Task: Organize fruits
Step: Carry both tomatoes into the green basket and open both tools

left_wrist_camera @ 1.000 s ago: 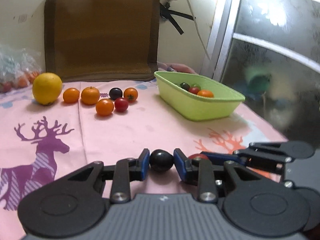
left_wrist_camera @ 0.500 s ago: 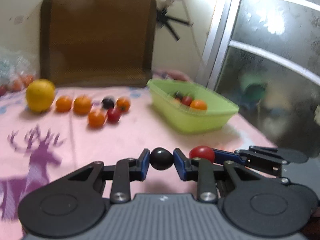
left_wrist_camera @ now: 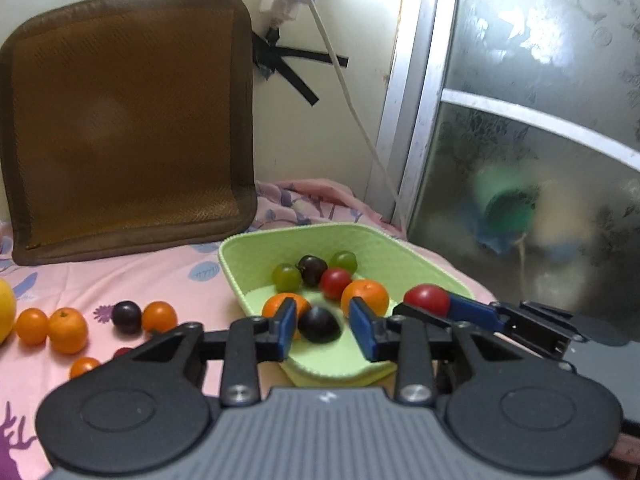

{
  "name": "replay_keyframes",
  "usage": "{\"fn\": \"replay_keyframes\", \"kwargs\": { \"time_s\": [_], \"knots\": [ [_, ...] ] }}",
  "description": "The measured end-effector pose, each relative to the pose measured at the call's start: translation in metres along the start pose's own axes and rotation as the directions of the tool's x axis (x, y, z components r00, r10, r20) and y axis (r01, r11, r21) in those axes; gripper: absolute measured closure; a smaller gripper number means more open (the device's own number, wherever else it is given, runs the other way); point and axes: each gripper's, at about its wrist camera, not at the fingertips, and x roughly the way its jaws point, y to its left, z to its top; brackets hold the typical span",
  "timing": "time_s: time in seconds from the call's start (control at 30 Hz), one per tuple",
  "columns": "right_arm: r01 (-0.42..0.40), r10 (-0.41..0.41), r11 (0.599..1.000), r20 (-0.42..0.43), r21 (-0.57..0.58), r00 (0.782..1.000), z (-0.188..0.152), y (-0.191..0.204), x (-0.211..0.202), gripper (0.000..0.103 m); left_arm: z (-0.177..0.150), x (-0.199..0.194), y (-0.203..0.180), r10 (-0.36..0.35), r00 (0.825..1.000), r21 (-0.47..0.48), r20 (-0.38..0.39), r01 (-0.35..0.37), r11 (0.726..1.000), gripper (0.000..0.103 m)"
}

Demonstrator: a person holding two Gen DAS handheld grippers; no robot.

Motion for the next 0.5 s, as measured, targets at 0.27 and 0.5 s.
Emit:
{"fn": "replay_keyframes", "kwargs": {
  "time_s": [0.27,0.5],
  "knots": [
    [-0.016,0.014,0.997,0.033,0.074,0.999,0.002,-0.014,-0.003,0.057,0.001,-0.003,0.009,0.019,0.999,-0.032,0.038,-0.018,0.999,0.06],
    [-0.015,0.007,0.982,0.044,0.19,0.999,0.003,-0.031,-0.003,0.057,-0.02,-0.038,0.078,0.194,0.981,-0.152,0.03,-0.187,0.971,0.06]
  ]
}}
